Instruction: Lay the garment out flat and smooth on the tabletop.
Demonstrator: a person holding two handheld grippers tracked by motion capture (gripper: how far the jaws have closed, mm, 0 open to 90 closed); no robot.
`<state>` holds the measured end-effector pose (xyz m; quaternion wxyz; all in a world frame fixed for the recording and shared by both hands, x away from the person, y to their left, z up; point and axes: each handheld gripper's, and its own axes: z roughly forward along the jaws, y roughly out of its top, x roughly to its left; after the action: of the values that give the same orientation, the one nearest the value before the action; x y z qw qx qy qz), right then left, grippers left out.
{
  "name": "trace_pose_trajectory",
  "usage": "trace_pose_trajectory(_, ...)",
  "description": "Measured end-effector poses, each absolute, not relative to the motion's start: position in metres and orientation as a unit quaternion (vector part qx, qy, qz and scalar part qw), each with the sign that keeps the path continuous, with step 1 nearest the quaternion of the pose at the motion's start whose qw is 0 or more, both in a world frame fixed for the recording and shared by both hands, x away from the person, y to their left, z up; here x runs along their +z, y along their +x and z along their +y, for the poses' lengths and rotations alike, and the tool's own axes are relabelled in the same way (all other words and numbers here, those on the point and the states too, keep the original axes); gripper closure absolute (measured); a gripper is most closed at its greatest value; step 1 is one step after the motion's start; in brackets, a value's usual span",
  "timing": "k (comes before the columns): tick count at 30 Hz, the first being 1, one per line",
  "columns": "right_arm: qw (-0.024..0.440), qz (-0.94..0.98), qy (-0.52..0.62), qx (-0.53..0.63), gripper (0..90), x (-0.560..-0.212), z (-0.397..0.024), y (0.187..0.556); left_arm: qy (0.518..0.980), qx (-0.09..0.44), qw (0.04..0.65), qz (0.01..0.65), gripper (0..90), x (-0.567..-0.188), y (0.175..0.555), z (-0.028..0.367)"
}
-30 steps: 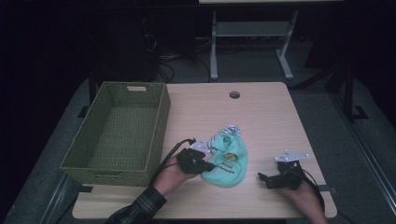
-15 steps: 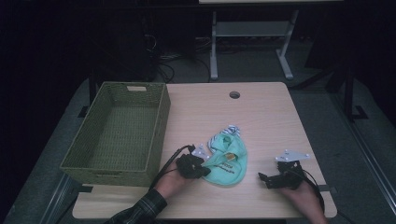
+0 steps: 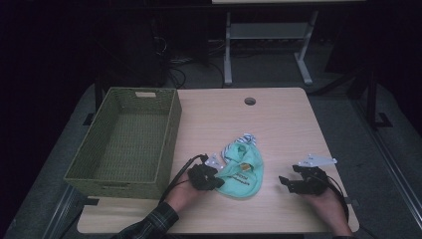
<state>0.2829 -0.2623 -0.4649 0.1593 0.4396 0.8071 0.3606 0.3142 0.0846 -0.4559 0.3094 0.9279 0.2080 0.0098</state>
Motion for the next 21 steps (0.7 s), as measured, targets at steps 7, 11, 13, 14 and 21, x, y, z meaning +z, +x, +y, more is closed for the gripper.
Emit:
trace_pose_trajectory(7, 0.152, 0.810, 0.428, 0.372, 48.7, -0.452, -0.258, 0.299, 0.925, 0.007, 0.311, 0.217, 89.3, -0.456, 0.314, 0.083)
trace_pose_trajectory(11, 0.153, 0.811, 0.421, 0.377, 55.4, -0.444, -0.254, 0.309, 0.927, 0.007, 0.307, 0.214, 89.4, -0.455, 0.315, 0.083)
trace_pose_trajectory(13, 0.158, 0.813, 0.415, 0.376, 60.6, -0.441, -0.252, 0.315, 0.927, 0.005, 0.307, 0.215, 89.5, -0.455, 0.315, 0.083)
trace_pose_trajectory(14, 0.158, 0.814, 0.413, 0.376, 61.8, -0.440, -0.251, 0.318, 0.927, 0.005, 0.306, 0.215, 89.5, -0.455, 0.315, 0.083)
trace_pose_trajectory(21, 0.155, 0.819, 0.403, 0.379, 74.2, -0.433, -0.242, 0.332, 0.931, 0.009, 0.298, 0.210, 89.5, -0.454, 0.315, 0.082)
